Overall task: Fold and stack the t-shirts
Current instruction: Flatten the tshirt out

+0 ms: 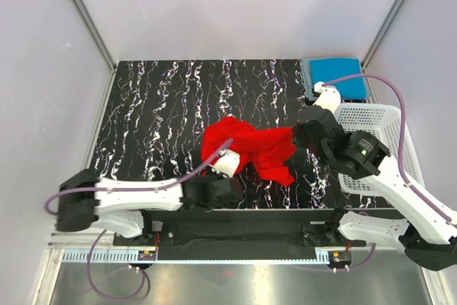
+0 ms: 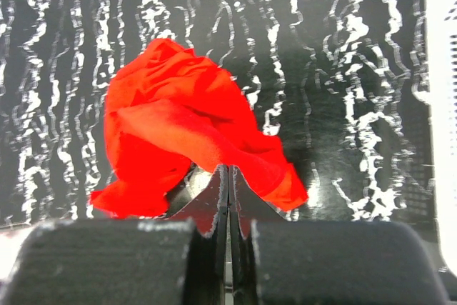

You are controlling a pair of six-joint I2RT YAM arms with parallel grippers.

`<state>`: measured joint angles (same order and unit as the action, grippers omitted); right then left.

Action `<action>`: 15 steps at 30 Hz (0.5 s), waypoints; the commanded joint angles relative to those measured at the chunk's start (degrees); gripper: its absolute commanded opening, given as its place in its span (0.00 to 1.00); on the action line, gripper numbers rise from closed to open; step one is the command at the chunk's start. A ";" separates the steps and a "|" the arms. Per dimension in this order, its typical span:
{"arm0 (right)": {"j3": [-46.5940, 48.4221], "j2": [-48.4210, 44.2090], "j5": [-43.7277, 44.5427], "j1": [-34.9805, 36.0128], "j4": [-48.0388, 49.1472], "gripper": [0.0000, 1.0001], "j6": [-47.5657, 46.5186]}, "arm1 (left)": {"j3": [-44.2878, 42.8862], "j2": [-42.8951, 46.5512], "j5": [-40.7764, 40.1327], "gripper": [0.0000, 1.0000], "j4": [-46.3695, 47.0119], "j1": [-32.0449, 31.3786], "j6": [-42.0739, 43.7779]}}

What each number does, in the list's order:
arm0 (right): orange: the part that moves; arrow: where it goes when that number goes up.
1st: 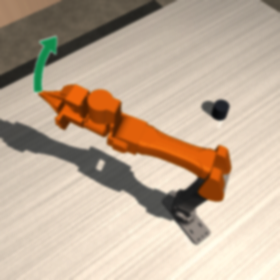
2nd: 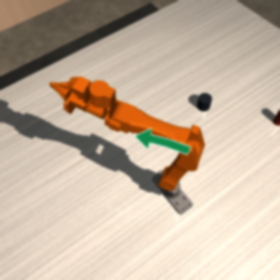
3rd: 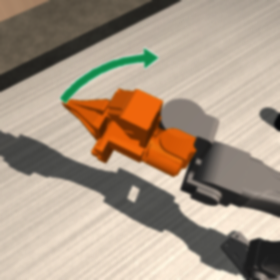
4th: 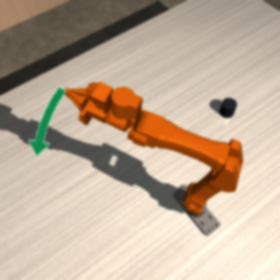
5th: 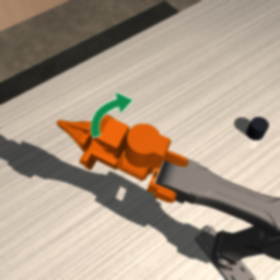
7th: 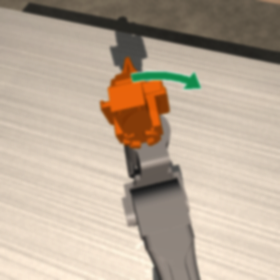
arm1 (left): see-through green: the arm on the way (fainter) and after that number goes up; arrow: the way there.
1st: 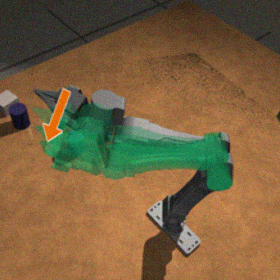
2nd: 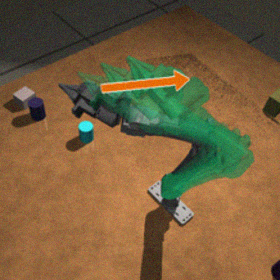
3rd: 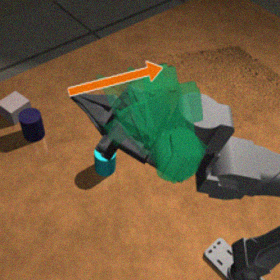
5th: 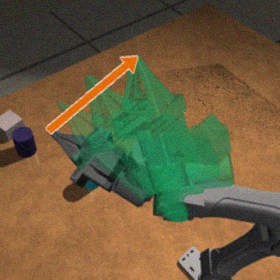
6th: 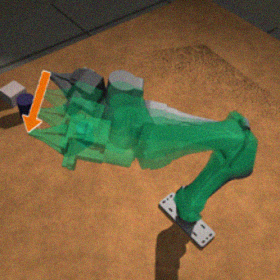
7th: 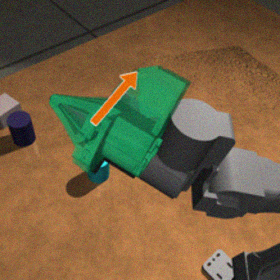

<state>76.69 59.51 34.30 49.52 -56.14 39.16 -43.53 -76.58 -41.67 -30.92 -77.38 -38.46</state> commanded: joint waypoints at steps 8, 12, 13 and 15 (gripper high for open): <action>24.72 2.28 12.97 -1.79 -5.38 0.00 -10.50 | -33.79 24.10 -17.11 0.00 -20.32 7.86 13.11; 30.27 2.28 12.55 -1.79 -4.33 0.00 -14.01 | -42.68 25.34 -14.51 0.00 -17.17 8.04 21.48; 30.63 2.28 11.50 -1.88 -4.16 0.00 -14.02 | -43.56 25.07 -12.58 0.00 -16.38 8.04 22.97; 29.49 1.76 8.33 -1.79 -4.33 0.00 -12.71 | -42.09 23.68 -7.39 0.00 -14.98 8.04 23.78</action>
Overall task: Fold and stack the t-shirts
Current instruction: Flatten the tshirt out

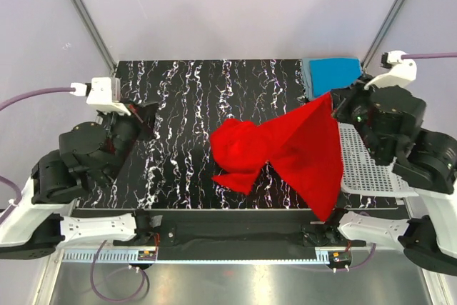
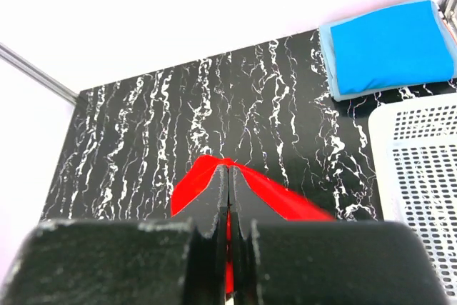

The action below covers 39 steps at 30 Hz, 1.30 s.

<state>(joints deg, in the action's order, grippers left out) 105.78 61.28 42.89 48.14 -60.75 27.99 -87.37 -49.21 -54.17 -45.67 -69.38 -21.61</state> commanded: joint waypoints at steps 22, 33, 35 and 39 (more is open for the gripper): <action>-18.49 -8.89 -2.64 -0.50 0.28 0.00 3.83 | 48.95 -17.15 44.64 0.39 33.97 7.57 -18.88; -20.52 -9.07 -3.52 -0.50 1.78 0.00 3.39 | 59.51 -19.25 52.85 0.43 41.01 15.85 -25.77; -20.61 -9.07 -3.70 -0.50 1.78 0.00 3.30 | 60.12 -21.00 53.47 0.44 42.15 16.47 -26.12; -20.70 -9.51 -3.70 -0.59 1.78 0.00 3.56 | 60.22 -22.16 52.68 0.50 44.35 16.74 -25.33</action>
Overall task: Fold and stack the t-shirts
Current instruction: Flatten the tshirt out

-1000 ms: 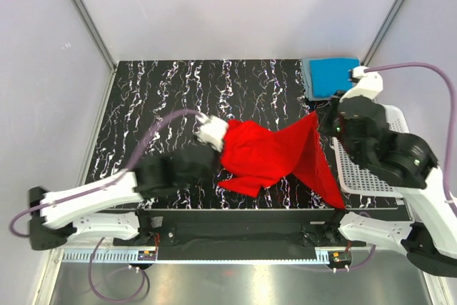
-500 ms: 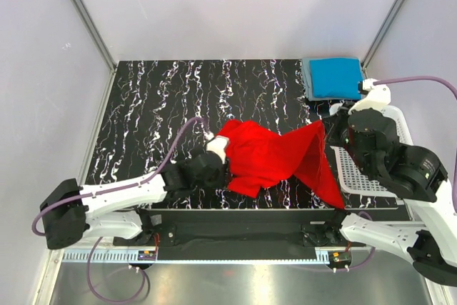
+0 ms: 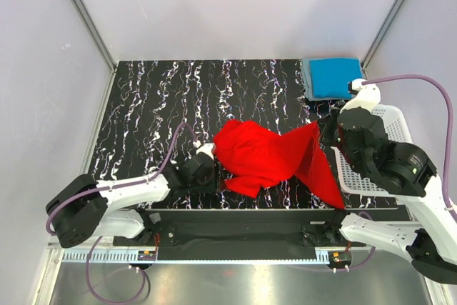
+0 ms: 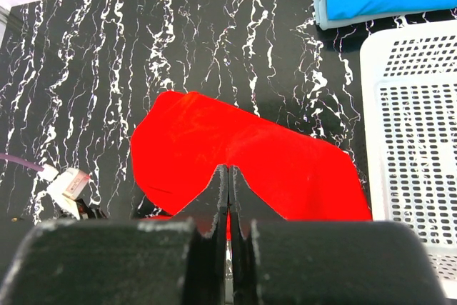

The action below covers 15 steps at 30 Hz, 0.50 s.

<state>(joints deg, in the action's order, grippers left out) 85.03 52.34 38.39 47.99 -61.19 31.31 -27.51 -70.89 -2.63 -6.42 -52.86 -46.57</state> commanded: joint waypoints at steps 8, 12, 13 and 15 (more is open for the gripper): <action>-0.22 0.05 0.72 -0.26 2.30 0.00 0.42 | -3.16 -1.62 0.35 0.51 3.34 0.74 2.27; -0.57 0.05 0.89 -0.35 2.48 0.00 0.33 | -3.87 -0.39 -0.27 0.50 2.02 0.65 2.18; -0.75 0.05 0.98 -0.35 2.56 0.00 0.42 | -3.96 -0.04 -0.44 0.50 1.50 0.65 2.36; -0.75 0.22 0.90 -0.35 2.48 0.00 0.33 | -4.48 1.19 -0.97 0.50 0.00 0.65 2.27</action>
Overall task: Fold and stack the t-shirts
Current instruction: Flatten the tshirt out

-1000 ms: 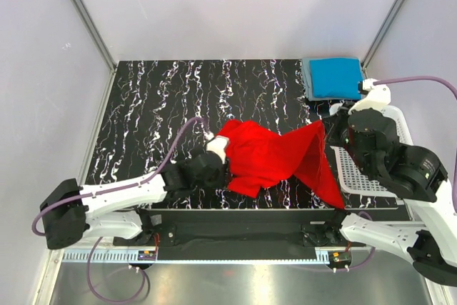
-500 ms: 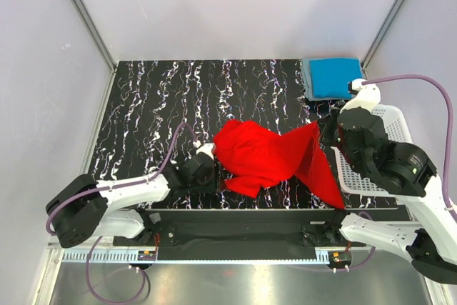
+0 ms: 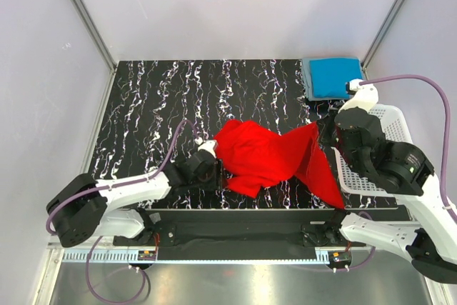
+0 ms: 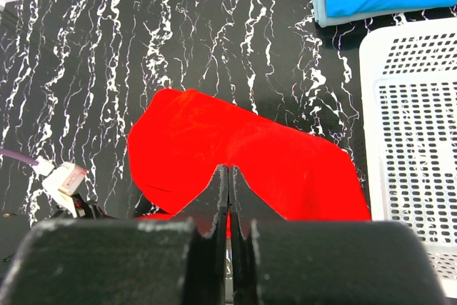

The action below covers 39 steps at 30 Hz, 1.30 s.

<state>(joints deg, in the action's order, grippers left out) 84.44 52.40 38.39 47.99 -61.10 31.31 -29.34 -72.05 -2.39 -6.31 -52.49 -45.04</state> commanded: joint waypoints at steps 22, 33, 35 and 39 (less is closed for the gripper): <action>-0.86 0.16 0.72 -0.35 3.00 0.00 0.33 | -1.77 -2.39 -3.85 0.45 4.02 0.98 -0.23; -1.04 0.33 1.07 -0.35 3.27 0.00 -0.28 | -4.32 -2.40 -6.13 0.47 0.51 1.69 1.53; -1.04 0.33 1.07 -0.35 3.27 0.00 -0.29 | -4.49 -1.96 -6.13 0.47 0.42 1.78 1.71; -1.12 0.42 1.16 -0.35 3.44 0.00 -0.55 | -3.97 -2.21 -3.86 0.47 2.17 1.78 1.88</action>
<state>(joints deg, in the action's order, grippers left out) 83.37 52.88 38.35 47.99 -60.58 31.24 -31.79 -74.74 -6.22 -6.76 -50.98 -44.18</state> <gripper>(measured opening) 0.010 0.471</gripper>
